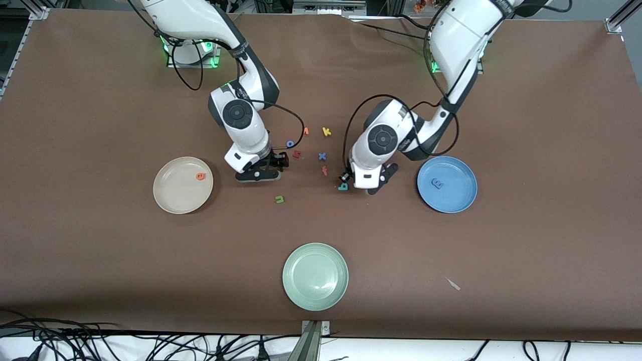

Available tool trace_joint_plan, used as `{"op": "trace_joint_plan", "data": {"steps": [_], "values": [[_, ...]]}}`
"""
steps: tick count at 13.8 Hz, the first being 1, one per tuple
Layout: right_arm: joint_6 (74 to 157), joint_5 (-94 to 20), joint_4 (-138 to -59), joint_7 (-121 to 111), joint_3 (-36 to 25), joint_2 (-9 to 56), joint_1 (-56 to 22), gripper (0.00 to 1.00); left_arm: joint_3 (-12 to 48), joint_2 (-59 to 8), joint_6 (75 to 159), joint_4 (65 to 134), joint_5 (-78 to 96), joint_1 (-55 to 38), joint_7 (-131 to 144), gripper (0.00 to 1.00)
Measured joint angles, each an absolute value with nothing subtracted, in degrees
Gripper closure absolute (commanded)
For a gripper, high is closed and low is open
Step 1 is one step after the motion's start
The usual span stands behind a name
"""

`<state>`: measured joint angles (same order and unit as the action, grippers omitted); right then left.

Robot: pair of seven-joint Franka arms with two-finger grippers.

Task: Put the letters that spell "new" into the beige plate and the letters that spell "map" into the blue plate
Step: 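Place the yellow letter on the blue plate while the right gripper grasps pink w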

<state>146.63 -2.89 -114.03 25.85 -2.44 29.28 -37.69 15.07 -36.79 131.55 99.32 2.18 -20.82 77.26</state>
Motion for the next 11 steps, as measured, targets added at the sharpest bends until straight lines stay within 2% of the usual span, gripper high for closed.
{"op": "trace_joint_plan", "data": {"steps": [4,8,11], "values": [[150.1,-2.9,-115.3,20.1,-2.5,30.2,-38.2,0.13,14.9,-31.4,118.0,99.2,1.9,-12.1,56.3,0.87],[157.1,-2.6,-117.9,19.1,-2.5,32.5,-39.1,0.17,14.4,-31.0,111.3,99.6,1.9,-3.8,32.3,0.86],[157.2,-2.5,-117.9,19.1,-2.6,32.5,-39.1,0.35,14.3,-31.1,110.1,100.1,1.8,2.4,19.6,0.85]]}}
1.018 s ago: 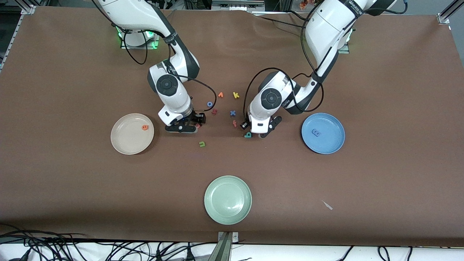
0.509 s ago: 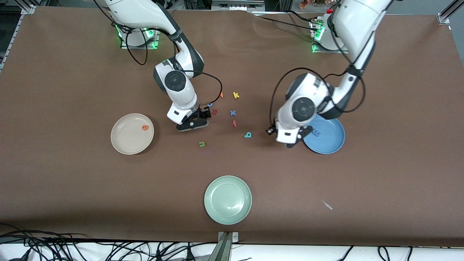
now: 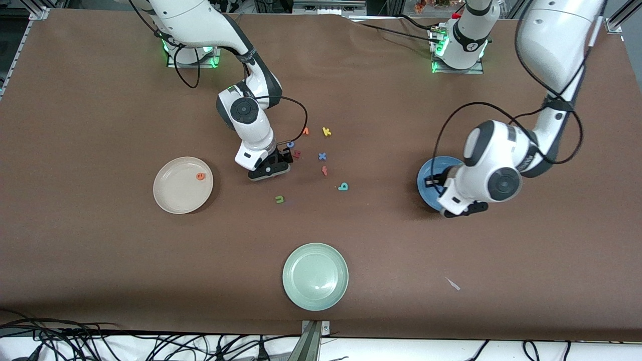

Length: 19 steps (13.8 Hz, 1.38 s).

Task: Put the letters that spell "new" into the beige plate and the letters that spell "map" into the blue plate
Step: 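Place the yellow letter on the blue plate while the right gripper grasps pink w, then place the pink w on the white plate with the right gripper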

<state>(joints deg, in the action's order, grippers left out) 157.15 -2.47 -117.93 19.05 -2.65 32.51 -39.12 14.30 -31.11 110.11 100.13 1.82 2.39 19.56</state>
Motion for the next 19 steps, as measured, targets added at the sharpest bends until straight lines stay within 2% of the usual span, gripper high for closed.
{"op": "trace_joint_plan", "data": {"steps": [4,6,7,8,10,14,19], "values": [[157.2,-2.5,-117.9,18.9,-2.6,32.2,-39.2,0.53,14.3,-32.7,109.9,101.3,1.8,7.1,9.1,0.85],[157.2,-2.5,-117.9,18.5,-2.6,32.1,-39.2,0.66,14.3,-34.6,109.9,101.8,1.8,8.6,5.5,0.76],[157.2,-2.5,-117.8,18.0,-2.6,32.0,-39.2,0.70,14.2,-35.7,109.9,101.9,1.8,9.2,4.8,0.52],[157.2,-2.5,-117.8,17.5,-2.7,31.9,-39.2,0.72,14.3,-36.5,110.0,101.9,1.8,9.7,4.2,0.02],[157.1,-2.5,-117.8,17.0,-3.0,31.6,-39.2,0.75,14.5,-36.9,110.0,101.8,1.8,9.8,4.1,0.00],[154.2,-2.5,-117.6,14.0,-5.7,30.9,-39.2,0.76,17.1,-36.4,107.9,100.6,1.8,9.6,5.2,0.00],[139.0,-2.6,-115.9,3.2,-15.2,23.8,-39.0,0.75,23.4,-34.8,107.6,99.5,1.8,8.3,18.0,0.00]]}}
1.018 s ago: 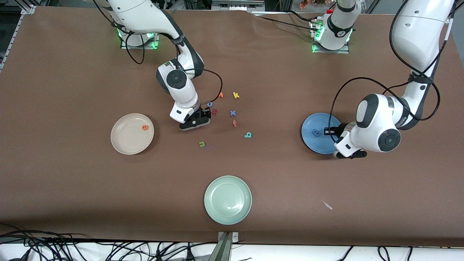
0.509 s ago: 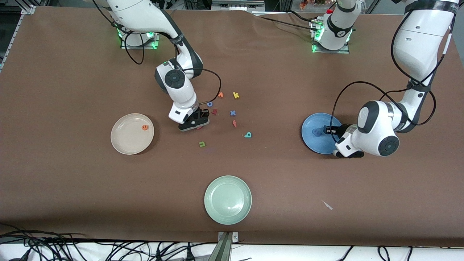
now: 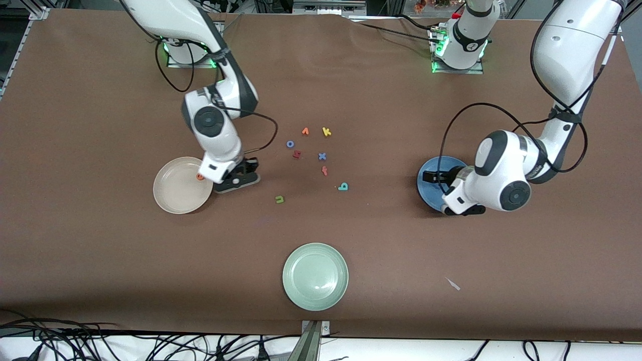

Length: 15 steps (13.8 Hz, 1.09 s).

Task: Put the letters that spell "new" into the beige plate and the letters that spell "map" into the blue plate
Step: 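Place the pink w on the white plate with the right gripper, then grasp the teal letter with the left gripper while the right grasps green c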

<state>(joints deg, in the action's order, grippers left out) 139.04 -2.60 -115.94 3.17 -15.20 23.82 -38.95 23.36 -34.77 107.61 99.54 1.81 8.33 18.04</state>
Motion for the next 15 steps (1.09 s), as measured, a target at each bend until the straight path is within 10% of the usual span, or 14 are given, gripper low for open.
{"op": "trace_joint_plan", "data": {"steps": [7,15], "values": [[138.1,-2.6,-124.4,-13.3,-26.9,19.5,-38.6,0.63,23.9,-36.5,111.1,95.8,1.8,-4.4,48.2,0.00],[141.9,-3.7,-126.3,-12.8,-26.3,18.8,-39.1,0.38,23.6,-43.9,118.6,86.2,1.8,-12.3,77.7,0.01]]}}
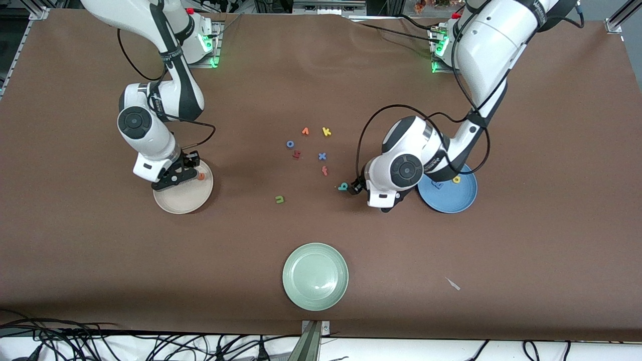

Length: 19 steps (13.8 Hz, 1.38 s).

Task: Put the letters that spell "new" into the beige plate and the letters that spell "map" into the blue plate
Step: 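Grasp the teal letter with the left gripper while the right grasps green c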

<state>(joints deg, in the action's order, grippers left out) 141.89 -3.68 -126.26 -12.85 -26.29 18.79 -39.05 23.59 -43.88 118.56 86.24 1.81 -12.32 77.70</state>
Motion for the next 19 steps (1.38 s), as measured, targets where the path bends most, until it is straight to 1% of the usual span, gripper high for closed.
{"op": "trace_joint_plan", "data": {"steps": [2,3,4,6,7,9,10,11,14,16,19], "values": [[142.0,-5.4,-124.5,-9.6,-23.9,18.9,-39.2,0.38,23.5,-45.1,119.8,85.9,1.8,-12.9,81.5,0.02],[142.0,-6.4,-122.9,-7.6,-22.5,19.3,-39.4,0.37,23.4,-45.6,120.4,85.8,1.8,-12.9,83.3,0.06],[142.0,-7.3,-121.0,-5.4,-21.3,19.9,-39.6,0.37,23.3,-45.9,120.9,85.7,1.8,-12.9,84.6,0.13],[141.6,-9.9,-116.3,-0.4,-18.7,22.5,-39.8,0.36,23.0,-46.4,121.6,85.4,1.8,-12.9,86.5,0.15],[141.4,-10.9,-114.1,2.7,-17.1,24.2,-39.9,0.36,22.9,-46.6,121.6,85.4,1.8,-12.9,87.3,0.21],[141.6,-11.1,-110.6,7.6,-14.0,27.8,-40.1,0.36,22.8,-47.3,122.9,85.4,1.8,-13.5,89.4,0.21],[141.9,-11.2,-108.7,9.1,-13.0,29.7,-40.3,0.32,22.6,-47.6,124.0,85.4,1.8,-14.1,90.6,0.21],[142.2,-11.2,-106.5,10.0,-12.5,31.6,-40.5,0.30,22.5,-48.0,125.0,85.4,1.8,-14.5,91.8,0.21],[142.4,-11.2,-100.5,11.1,-12.2,36.5,-41.7,0.29,22.4,-48.6,126.9,85.4,1.8,-14.8,93.5,0.21],[143.4,-11.2,-99.4,11.2,-12.2,37.9,-42.2,0.29,22.4,-48.9,127.6,85.4,1.8,-15.2,93.7,0.21],[146.3,-11.2,-99.3,11.6,-12.2,39.7,-43.5,0.29,22.4,-50.0,132.2,85.4,1.8,-16.2,94.4,0.21]]}}
